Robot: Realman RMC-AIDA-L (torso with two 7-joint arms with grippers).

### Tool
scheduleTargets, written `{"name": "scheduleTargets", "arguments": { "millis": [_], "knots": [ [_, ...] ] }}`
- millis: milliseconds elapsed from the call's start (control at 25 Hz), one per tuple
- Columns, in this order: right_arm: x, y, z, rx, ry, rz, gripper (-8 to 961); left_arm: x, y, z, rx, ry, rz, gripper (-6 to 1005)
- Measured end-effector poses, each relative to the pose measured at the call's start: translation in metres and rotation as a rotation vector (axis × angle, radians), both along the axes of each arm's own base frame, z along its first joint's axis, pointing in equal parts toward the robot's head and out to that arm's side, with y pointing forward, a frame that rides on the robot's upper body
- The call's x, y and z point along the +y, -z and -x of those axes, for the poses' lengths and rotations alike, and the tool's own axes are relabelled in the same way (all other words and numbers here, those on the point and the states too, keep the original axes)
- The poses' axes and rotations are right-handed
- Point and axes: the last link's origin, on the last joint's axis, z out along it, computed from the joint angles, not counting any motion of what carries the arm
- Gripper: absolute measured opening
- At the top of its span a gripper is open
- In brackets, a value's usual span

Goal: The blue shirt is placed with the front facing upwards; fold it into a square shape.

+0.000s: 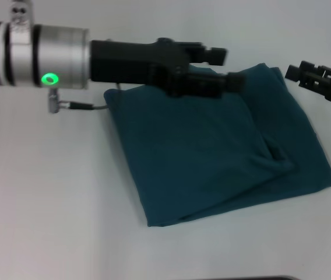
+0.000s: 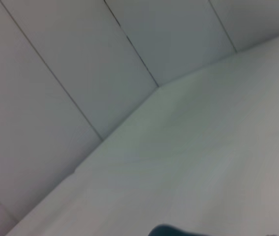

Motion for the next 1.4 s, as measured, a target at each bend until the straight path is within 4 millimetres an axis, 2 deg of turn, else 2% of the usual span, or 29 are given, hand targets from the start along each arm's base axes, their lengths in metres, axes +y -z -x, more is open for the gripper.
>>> {"name": "scheduleTargets", "arguments": {
  "millis": [120,200,280,400,600,760,1160,1400],
  "knots": [
    [0.002,-0.004,0.001,-0.006,0.014,0.073,613,-0.004,-0.009,0.012,0.006,-0.017,-0.036,763],
    [0.004,-0.007,0.004,-0.011,0.019,0.13,671,-0.009,-0.014,0.02,0.01,-0.025,-0.051,849],
    [0.008,-0.011,0.009,-0.021,0.028,0.198,669,-0.016,-0.021,0.033,0.015,-0.036,-0.067,936],
    [0.012,-0.011,0.016,-0.043,0.067,0.308,666,-0.023,-0.029,0.048,0.01,-0.064,-0.089,937],
    [0.017,-0.009,0.02,-0.067,0.12,0.386,662,-0.038,-0.046,0.079,-0.026,-0.117,-0.143,937],
    [0.025,-0.005,0.026,-0.099,0.154,0.453,659,-0.046,-0.053,0.097,-0.057,-0.153,-0.183,937],
    [0.041,0.026,0.039,-0.195,0.193,0.519,653,-0.053,-0.057,0.119,-0.051,-0.188,-0.193,936],
    [0.043,0.032,0.039,-0.21,0.204,0.506,654,-0.054,-0.059,0.122,-0.047,-0.189,-0.191,936]
  ]
}}
